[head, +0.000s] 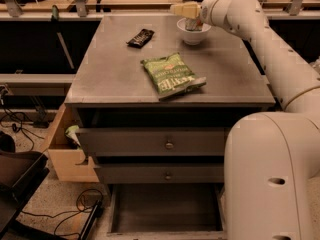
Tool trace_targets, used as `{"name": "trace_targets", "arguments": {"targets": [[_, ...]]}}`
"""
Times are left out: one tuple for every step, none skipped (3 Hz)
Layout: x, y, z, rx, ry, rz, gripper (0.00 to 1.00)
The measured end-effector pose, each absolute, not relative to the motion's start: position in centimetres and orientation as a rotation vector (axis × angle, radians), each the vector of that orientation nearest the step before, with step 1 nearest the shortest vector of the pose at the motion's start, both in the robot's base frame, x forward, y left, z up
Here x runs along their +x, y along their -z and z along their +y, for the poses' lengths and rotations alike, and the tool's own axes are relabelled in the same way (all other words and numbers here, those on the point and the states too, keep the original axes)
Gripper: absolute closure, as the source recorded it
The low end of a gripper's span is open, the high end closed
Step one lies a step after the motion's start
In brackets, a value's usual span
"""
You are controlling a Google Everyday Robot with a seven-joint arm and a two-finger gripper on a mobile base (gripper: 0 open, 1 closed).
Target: Pick 7up can from white bowl and place on counter
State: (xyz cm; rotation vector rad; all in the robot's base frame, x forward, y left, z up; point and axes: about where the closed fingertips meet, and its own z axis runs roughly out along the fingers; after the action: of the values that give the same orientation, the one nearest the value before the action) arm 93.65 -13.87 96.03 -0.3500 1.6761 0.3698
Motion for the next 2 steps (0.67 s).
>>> {"name": "trace_targets", "arguments": {"targets": [[93.31,-93.78,-13.61,-0.327,-0.395,1.69,0.18],[93.38,-93.28,-13.04,-0.331,-0.402,1.696,0.49]]}}
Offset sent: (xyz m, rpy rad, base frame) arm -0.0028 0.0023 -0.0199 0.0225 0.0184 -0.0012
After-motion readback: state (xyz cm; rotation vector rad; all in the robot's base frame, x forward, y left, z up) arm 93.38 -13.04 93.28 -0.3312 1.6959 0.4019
